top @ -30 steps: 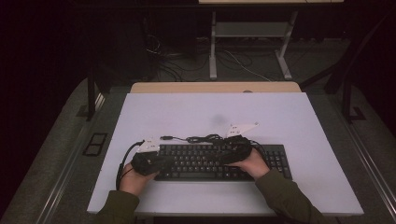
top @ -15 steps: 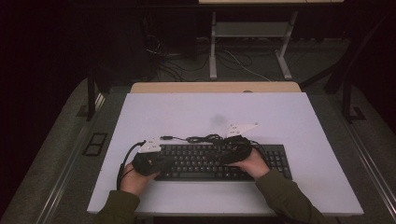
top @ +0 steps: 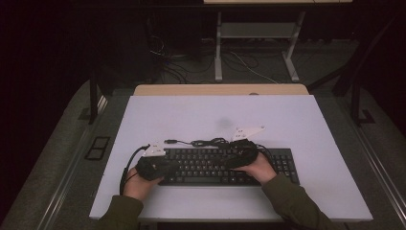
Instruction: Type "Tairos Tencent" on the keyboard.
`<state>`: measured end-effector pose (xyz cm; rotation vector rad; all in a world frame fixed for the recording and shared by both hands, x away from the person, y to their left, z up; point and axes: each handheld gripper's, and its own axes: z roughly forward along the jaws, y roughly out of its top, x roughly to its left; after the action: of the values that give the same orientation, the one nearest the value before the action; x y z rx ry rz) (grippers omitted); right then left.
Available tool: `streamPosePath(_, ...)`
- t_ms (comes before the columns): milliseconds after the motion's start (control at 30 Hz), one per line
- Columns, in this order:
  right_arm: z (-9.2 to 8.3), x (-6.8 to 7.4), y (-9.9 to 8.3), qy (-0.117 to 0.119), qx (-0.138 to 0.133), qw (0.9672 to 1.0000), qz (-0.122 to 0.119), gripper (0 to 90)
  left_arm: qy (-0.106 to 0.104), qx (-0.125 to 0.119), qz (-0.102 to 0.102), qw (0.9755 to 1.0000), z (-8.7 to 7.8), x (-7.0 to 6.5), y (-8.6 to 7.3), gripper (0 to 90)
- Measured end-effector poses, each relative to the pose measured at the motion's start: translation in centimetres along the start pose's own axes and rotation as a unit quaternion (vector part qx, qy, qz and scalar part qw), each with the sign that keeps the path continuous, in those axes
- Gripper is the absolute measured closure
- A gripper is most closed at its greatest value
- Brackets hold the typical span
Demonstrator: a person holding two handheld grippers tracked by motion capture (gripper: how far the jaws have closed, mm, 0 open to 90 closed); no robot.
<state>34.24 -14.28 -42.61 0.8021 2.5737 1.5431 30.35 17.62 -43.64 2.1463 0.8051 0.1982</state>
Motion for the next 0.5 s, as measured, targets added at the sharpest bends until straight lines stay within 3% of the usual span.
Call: streamPosePath(500, -0.42, -0.21, 0.03, -0.002, -0.005, 1.0000, 0.004, 31.9, -0.001, -0.009, 0.003, 1.0000, -0.21, -0.06, 0.36, 89.2)
